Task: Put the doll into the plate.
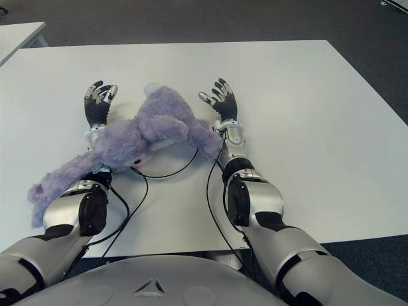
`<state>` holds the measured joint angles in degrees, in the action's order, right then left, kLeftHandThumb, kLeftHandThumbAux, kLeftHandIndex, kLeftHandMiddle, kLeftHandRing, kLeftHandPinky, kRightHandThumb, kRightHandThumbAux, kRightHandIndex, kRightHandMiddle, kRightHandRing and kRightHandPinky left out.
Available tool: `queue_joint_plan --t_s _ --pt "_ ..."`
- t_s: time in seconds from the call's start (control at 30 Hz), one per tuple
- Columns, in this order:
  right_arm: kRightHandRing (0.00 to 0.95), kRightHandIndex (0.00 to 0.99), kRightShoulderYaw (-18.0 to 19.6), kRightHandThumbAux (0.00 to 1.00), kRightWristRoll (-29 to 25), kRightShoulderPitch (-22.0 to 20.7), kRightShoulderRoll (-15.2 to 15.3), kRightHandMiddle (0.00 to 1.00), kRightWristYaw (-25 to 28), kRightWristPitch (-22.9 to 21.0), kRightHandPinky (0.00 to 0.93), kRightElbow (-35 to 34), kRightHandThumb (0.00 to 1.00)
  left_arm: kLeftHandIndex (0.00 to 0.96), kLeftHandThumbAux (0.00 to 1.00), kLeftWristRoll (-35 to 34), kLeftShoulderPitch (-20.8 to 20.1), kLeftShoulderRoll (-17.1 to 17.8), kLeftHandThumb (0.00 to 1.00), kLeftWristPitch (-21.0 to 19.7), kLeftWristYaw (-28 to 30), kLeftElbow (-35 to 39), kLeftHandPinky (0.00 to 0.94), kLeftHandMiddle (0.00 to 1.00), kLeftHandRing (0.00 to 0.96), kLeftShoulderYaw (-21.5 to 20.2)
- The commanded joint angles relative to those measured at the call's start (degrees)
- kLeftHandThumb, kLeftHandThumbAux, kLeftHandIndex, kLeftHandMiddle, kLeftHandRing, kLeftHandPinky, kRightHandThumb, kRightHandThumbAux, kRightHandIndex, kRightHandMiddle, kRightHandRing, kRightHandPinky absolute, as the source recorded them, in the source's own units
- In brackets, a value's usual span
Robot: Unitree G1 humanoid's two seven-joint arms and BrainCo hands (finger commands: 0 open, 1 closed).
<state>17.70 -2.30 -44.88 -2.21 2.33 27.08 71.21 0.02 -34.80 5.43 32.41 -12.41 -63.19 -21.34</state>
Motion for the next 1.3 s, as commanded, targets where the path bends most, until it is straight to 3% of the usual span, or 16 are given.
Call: queue_joint_plan --t_s 0.03,0.37,1.3 --pt "0.134 0.096 -2.49 0.888 3.1 12.95 -3.8 0.135 -2.55 -4.02 0.163 6.74 0.0 0.236 0.628 -1.57 20.14 -4.51 0.0 1.73 -0.84 -9.42 0.203 0.318 0.294 -0.7" --pt "0.149 0.108 -5.77 0.904 5.58 13.34 -3.65 0.149 -5.68 -2.7 0.17 6.73 0.003 0.245 0.652 -1.82 20.19 -4.31 0.0 1.32 -0.3 -9.51 0.19 0.322 0.298 -0.79" --pt "0.219 0.184 -7.06 0.929 6.93 13.65 -3.66 0.233 -8.16 -1.08 0.225 6.6 0.085 0.259 0.661 -2.44 20.15 -4.59 0.0 2.03 0.28 -9.58 0.195 0.332 0.311 -1.31"
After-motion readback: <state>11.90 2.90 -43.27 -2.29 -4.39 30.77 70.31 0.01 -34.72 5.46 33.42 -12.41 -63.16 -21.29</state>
